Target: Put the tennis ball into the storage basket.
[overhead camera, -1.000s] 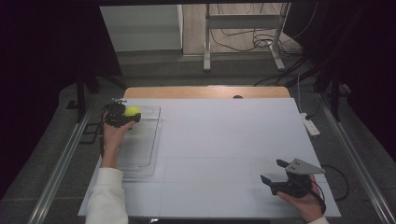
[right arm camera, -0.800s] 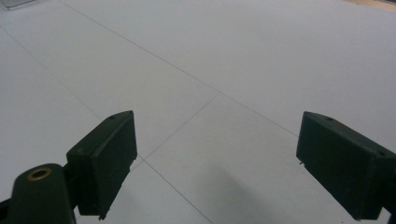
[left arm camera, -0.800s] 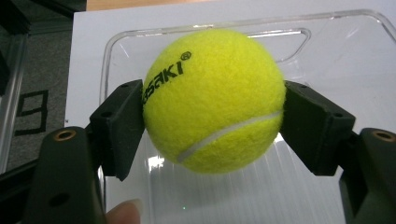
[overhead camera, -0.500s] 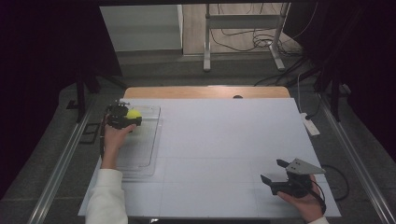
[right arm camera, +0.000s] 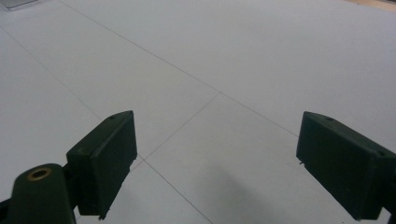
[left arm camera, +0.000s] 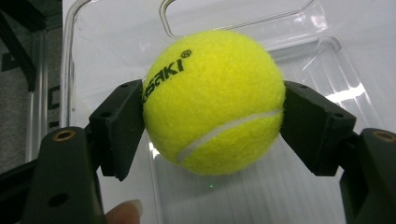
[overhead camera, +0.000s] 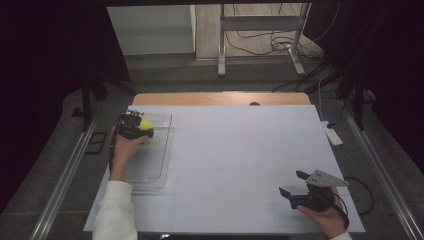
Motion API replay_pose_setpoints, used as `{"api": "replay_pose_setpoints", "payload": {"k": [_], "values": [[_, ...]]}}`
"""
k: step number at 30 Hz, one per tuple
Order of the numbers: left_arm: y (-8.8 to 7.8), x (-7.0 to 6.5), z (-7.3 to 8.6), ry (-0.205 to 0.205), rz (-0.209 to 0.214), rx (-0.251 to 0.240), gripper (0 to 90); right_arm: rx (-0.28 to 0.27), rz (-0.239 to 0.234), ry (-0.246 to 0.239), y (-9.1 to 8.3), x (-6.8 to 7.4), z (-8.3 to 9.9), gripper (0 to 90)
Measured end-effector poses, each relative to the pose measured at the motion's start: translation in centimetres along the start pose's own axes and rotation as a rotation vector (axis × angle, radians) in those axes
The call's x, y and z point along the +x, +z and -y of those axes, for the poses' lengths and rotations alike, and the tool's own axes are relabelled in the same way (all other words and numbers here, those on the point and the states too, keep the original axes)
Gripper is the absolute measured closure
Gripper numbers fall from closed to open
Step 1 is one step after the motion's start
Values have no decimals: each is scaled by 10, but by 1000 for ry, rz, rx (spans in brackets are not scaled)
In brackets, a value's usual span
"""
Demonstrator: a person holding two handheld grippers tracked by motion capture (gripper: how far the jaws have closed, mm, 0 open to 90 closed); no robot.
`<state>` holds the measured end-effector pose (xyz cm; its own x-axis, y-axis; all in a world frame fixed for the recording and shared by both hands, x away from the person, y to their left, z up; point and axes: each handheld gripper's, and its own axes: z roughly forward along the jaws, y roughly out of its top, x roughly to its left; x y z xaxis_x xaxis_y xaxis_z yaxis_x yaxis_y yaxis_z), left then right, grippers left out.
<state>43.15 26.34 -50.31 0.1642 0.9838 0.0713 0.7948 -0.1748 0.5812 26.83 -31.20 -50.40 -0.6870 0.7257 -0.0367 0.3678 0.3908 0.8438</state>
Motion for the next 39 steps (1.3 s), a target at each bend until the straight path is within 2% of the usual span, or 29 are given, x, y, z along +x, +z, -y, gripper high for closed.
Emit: {"api": "replay_pose_setpoints", "payload": {"k": [2,5,13,18,20,22,23,25,26,29,31,34,35,36,39], "values": [[1,-1,0,5,-6,8,264,-1,-2,-1,0,0,0,126],[3,-4,0,32,-35,19,261,0,0,0,0,0,0,126],[3,-4,0,40,-33,21,244,1,2,-3,0,0,0,126],[1,-5,-1,37,-26,3,180,-2,-1,-1,0,0,0,126],[-3,-4,-2,29,-25,-21,171,-3,-3,1,-1,0,0,126],[-7,-2,-1,10,12,-53,159,-4,-6,3,-1,0,-1,126],[-7,-2,-1,10,12,-53,154,-2,-4,3,-1,0,-1,126],[-12,1,2,-11,55,-91,150,-6,-7,5,-1,0,0,126],[-12,1,2,-11,55,-91,149,-6,-7,5,-1,0,0,126],[-19,3,5,-13,90,-123,145,-7,-7,5,-1,0,0,126],[-25,4,9,-27,137,-148,132,-9,-7,5,-1,0,0,126],[-33,4,11,-36,172,-181,110,-11,-9,4,-1,-1,-1,126],[-36,4,12,-43,196,-194,110,-12,-7,5,-1,-1,-1,126],[-36,4,12,-43,196,-194,107,-12,-7,5,-1,-1,-1,126],[-42,3,12,-53,255,-227,103,-15,-7,7,-2,-1,-1,126]]}}
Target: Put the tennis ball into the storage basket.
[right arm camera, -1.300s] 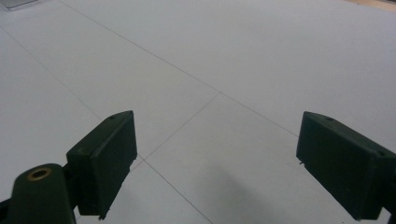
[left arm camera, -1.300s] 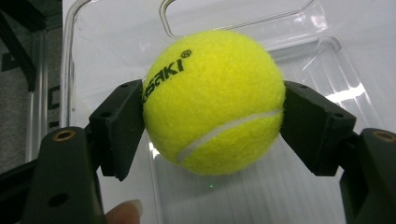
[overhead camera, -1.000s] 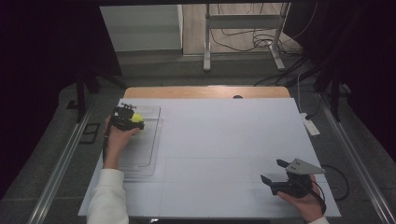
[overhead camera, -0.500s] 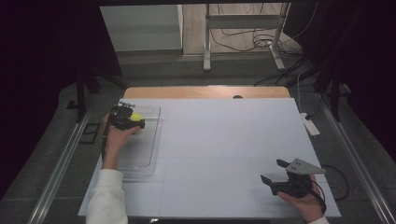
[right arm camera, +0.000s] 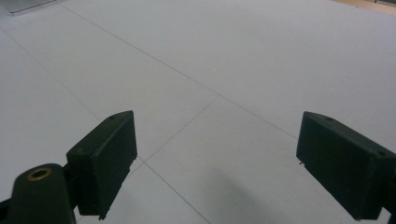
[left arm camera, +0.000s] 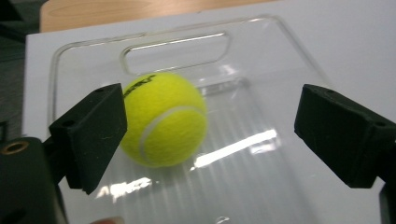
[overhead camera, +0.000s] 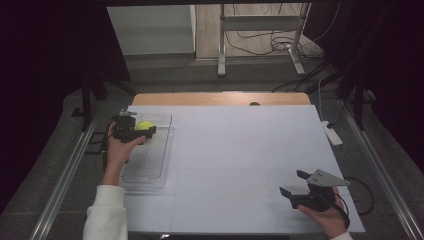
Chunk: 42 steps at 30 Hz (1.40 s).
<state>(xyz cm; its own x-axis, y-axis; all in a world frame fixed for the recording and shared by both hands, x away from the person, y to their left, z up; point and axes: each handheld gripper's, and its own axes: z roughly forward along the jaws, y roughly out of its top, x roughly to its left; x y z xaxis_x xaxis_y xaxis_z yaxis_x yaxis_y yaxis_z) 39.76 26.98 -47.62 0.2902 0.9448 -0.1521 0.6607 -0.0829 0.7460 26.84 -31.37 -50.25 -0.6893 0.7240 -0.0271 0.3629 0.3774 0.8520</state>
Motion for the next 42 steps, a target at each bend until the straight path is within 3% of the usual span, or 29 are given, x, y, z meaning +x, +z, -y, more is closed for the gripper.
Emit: {"api": "replay_pose_setpoints", "payload": {"k": [2,8,14,28,36,42], "values": [[-4,-3,1,-5,40,-13,97,2,1,-1,0,0,0,126],[-14,-13,6,-16,106,-47,105,-3,0,1,0,-1,0,126],[-31,-34,10,33,180,-80,106,-7,-5,17,-1,-4,1,127],[-56,-66,33,129,255,-114,109,-3,-4,12,0,-2,0,127],[-65,-79,54,150,318,-121,114,-16,-16,26,0,-4,0,127],[-70,-88,68,178,317,-118,114,-18,-18,31,-1,-4,0,127]]}}
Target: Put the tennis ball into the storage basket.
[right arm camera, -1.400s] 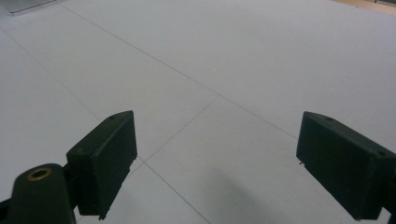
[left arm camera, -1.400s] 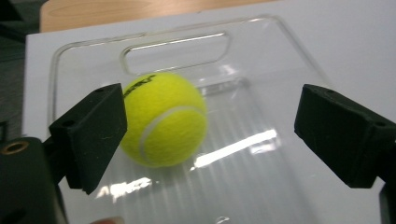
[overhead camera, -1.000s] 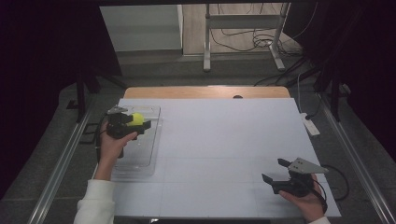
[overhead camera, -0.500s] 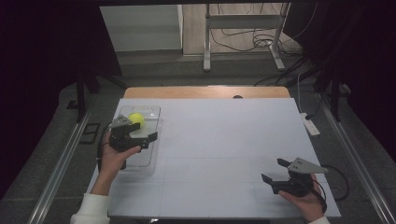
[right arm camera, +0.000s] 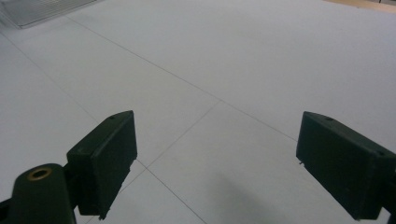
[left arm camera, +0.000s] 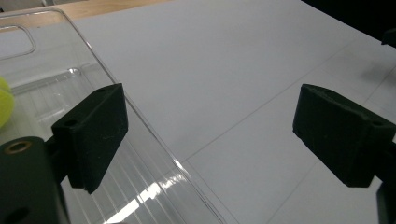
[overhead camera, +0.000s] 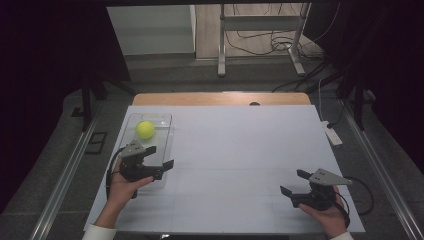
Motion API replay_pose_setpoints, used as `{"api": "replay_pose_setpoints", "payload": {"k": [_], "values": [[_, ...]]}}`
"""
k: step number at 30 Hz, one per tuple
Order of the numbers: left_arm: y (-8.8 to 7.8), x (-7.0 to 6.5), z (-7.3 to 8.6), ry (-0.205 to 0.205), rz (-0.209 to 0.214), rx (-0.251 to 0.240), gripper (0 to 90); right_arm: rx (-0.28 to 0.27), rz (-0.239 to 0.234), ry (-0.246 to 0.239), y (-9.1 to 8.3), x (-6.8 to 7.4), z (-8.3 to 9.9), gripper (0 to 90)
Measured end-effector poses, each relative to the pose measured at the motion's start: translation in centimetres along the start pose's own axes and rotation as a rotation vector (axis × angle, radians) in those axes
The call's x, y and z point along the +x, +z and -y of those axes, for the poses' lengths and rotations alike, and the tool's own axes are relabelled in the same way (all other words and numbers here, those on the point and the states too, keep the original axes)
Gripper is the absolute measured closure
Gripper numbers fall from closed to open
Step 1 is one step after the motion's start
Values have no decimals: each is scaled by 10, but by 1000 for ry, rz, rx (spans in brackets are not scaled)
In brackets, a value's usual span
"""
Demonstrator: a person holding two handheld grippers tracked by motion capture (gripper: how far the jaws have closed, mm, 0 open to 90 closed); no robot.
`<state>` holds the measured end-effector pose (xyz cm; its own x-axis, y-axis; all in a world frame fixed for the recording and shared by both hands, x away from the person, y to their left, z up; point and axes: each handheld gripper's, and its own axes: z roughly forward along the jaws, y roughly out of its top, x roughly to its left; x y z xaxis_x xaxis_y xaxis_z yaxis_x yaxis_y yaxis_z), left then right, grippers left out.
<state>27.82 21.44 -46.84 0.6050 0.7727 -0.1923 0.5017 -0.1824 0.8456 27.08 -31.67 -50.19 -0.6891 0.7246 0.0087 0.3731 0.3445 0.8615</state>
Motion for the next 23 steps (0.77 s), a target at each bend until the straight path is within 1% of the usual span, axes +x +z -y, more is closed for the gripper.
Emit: {"api": "replay_pose_setpoints", "payload": {"k": [1,2,4,6,7,10,14,23], "values": [[0,0,0,0,0,0,115,0,0,0,0,0,0,127],[-2,-2,3,1,5,-4,115,0,1,0,0,0,0,127],[-4,-6,7,9,1,-2,116,0,1,-1,0,0,0,128],[-6,-10,14,6,9,-6,117,1,1,0,0,0,0,128],[-6,-10,14,6,9,-6,117,1,1,0,0,0,0,128],[-6,-15,22,16,16,3,116,-1,2,-1,0,0,0,127],[-7,-19,28,26,22,12,116,-1,4,0,1,0,0,127],[-6,-21,32,37,19,14,117,-4,11,3,0,0,-1,127]]}}
